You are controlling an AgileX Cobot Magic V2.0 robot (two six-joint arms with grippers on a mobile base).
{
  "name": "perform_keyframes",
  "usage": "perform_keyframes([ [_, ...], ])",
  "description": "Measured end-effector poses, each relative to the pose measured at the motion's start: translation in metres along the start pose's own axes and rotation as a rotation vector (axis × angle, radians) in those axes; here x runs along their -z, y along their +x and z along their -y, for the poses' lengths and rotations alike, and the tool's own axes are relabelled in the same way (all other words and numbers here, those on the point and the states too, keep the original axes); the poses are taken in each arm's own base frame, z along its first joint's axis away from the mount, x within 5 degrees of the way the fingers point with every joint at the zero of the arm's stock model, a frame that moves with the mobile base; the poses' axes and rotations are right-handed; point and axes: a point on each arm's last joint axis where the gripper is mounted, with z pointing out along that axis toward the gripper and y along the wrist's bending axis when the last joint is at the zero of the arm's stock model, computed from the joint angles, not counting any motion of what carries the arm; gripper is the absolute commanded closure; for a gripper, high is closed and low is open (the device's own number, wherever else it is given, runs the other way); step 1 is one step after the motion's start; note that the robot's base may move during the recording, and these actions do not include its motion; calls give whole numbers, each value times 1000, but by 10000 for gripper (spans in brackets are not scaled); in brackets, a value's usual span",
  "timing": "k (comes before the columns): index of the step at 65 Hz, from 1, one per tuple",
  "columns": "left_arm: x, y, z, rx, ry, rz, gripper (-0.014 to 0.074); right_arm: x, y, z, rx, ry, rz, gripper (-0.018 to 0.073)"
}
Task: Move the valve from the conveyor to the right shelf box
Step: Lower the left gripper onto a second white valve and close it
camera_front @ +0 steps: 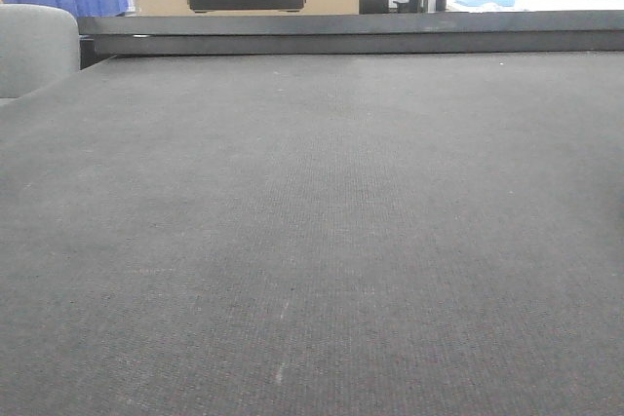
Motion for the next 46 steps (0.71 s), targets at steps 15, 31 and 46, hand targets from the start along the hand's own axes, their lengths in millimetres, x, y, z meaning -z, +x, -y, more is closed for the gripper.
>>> perform_keyframes([
  [15,57,-7,0,-2,-26,243,708,32,-24,-2,13,9,149,713],
  [31,87,-7,1,-3,-39,365,708,57,-49,-2,21,14,263,713],
  [46,87,-6,1,-3,-39,365,708,58,-49,-2,21,14,264,713],
])
